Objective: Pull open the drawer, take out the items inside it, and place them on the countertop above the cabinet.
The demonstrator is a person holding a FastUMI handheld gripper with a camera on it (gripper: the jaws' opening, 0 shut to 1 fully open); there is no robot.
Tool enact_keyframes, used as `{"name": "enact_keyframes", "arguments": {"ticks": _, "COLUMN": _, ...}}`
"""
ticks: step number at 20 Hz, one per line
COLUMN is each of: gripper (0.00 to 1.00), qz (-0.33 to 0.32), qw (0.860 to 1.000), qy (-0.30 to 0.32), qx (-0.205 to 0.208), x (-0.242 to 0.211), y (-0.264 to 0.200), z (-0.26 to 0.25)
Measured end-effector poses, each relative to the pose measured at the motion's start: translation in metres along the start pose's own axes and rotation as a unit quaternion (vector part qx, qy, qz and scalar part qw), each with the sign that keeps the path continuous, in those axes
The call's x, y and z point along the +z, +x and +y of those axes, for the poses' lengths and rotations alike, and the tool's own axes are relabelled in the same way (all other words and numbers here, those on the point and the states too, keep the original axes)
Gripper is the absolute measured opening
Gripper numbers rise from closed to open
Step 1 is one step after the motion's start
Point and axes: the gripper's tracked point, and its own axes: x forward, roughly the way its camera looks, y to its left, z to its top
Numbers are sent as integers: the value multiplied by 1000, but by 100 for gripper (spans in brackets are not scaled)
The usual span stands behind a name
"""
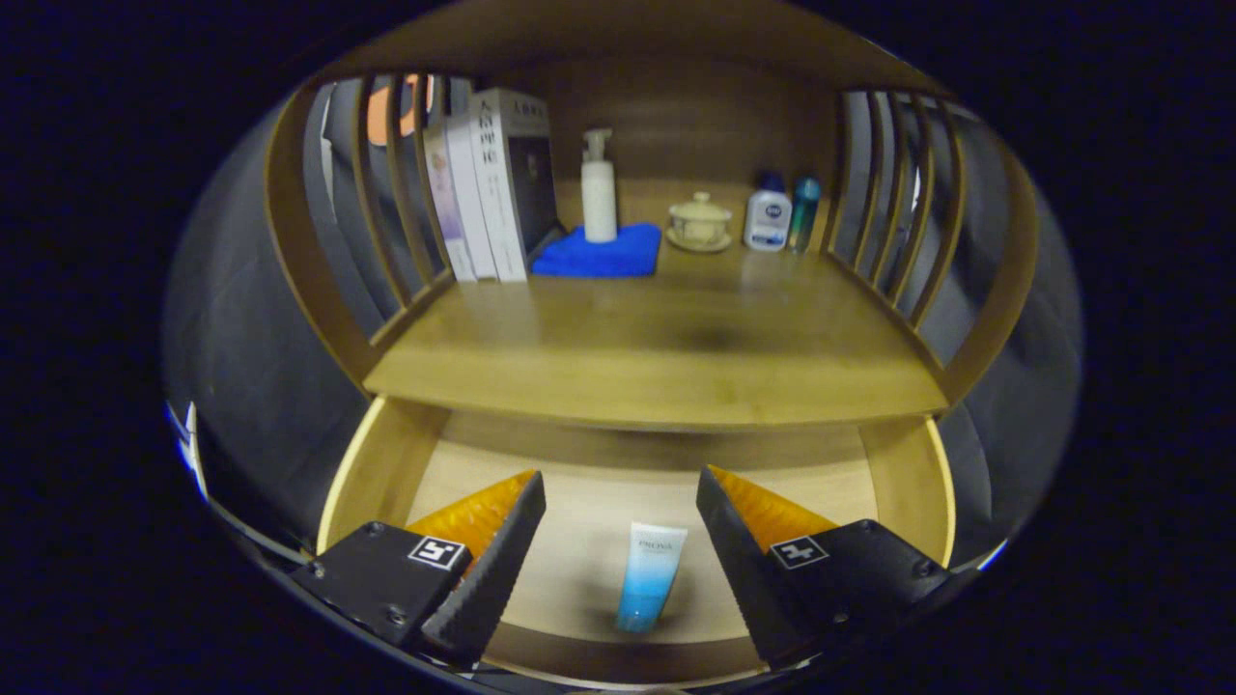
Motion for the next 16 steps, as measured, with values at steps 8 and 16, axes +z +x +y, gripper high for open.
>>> {"name": "enact_keyframes", "arguments": {"ticks": 8, "gripper": 96, "qz": 186, "qw": 983, "qy": 11, "qx": -6, "x": -74, "y": 46, "z": 1}}
{"name": "enact_keyframes", "arguments": {"ticks": 16, "gripper": 84, "qz": 248, "qw": 967, "qy": 46, "qx": -26, "x": -104, "y": 53, "z": -12}}
